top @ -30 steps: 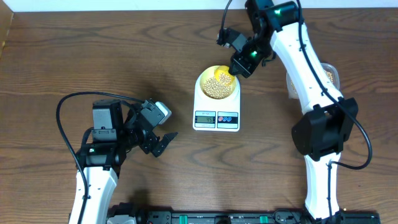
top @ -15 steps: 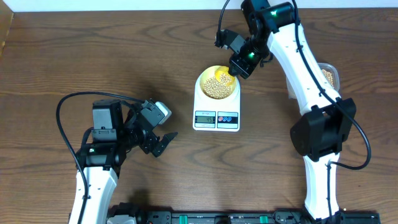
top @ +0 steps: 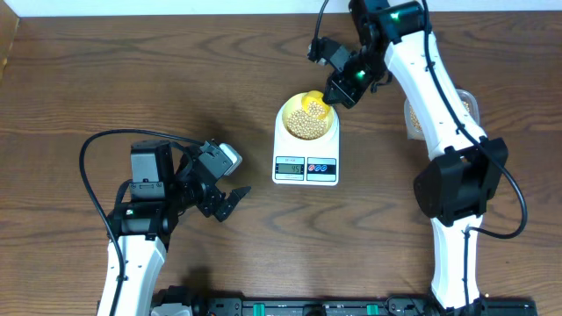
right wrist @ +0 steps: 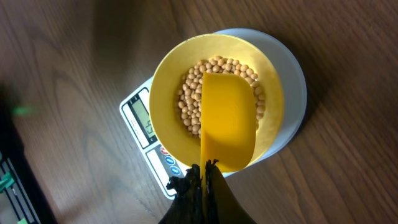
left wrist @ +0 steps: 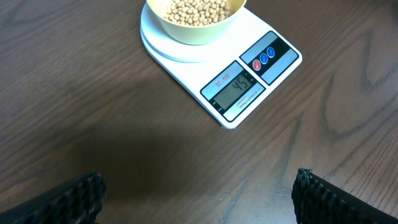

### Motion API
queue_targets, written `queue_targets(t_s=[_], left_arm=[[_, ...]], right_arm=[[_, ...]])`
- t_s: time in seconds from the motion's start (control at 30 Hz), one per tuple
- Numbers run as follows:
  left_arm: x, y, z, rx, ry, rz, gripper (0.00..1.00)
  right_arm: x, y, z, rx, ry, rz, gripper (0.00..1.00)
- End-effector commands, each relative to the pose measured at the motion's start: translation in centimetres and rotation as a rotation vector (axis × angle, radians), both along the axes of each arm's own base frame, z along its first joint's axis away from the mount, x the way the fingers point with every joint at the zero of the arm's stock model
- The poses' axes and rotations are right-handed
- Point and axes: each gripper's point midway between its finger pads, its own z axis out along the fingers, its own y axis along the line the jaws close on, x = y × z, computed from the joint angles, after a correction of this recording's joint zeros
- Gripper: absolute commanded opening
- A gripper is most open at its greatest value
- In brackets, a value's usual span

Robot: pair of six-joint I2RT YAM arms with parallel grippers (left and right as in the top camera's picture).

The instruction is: Scoop item into bowl and weigh 50g on scale

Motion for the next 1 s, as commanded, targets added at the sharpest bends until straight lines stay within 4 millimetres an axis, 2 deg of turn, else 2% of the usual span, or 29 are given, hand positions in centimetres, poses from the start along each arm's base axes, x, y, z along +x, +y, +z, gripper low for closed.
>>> queue_targets(t_s=[0.0,0.2,0.5,0.77,0.97], left_arm=[[0.1,0.0,0.1,0.009,-0.01,-0.006,0.98],[0.1,0.0,0.1,0.009,-0.01,-0.006,0.98],[0.1,0.0,0.1,0.009,-0.01,-0.006,0.97],[0.1,0.0,0.1,0.009,-0.01,-0.006,0.98],[0.1,0.0,0.1,0.009,-0.01,-0.006,0.98]], right_arm=[[0.3,0.4,0.9,0.045,-0.019,0.017,0.01],[-0.1,1.0,0.8,0.029,-0.024,0.033,0.01],[-0.5,1.5,-0.2,-0.095,-0.068,0.067,0.01],[0.2,0.8,-0.4,-0.142,-0.098,0.057,0.01],[-0.1,1.3,-0.5,-0.141,-0.096,0.062,0.01]])
